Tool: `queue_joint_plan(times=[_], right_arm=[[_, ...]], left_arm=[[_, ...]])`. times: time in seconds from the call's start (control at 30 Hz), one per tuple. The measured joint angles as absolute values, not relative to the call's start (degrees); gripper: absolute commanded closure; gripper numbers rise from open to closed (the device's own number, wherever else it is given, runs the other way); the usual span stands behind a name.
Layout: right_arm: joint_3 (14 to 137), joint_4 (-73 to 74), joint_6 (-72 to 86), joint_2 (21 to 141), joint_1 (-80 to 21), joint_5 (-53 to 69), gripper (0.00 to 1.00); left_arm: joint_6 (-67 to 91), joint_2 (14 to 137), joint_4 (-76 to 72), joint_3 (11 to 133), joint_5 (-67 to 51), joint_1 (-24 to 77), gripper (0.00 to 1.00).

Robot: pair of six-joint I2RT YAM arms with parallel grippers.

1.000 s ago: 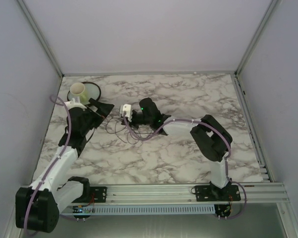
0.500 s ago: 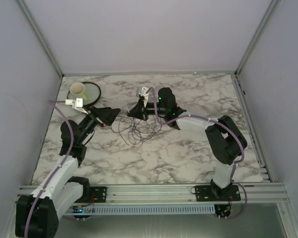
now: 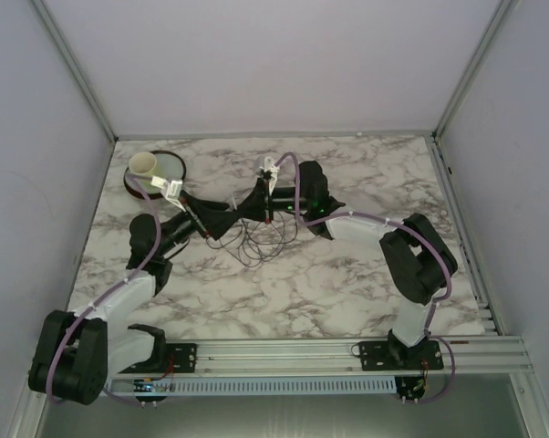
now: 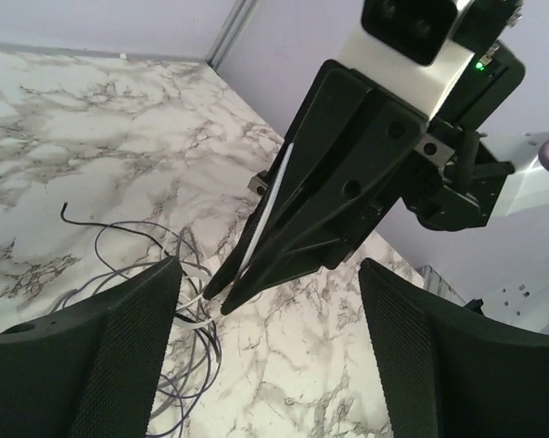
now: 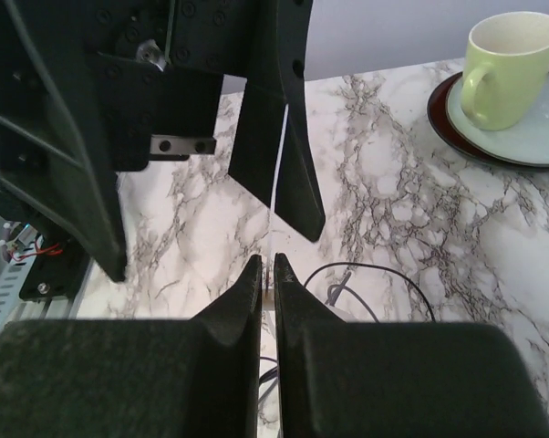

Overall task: Zip-tie the wires
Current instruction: Tie the cable at the center of the board.

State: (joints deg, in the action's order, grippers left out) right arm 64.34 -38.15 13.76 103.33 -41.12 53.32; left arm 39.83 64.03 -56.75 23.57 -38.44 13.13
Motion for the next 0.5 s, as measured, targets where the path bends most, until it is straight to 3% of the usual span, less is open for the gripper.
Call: queue_joint_plan(times=[0.23, 0.5], right_arm=[[64.34, -38.52, 14.70, 103.09, -41.10, 53.93, 1.00], [64.31, -38.50, 14.85, 103.04, -41.06, 53.98, 1.00]], left_arm=[[37.89, 68.25, -59.33, 25.67, -38.54, 14.39, 0.51], [38.20, 71.96, -64.23, 27.29, -38.50, 15.88, 0.94]])
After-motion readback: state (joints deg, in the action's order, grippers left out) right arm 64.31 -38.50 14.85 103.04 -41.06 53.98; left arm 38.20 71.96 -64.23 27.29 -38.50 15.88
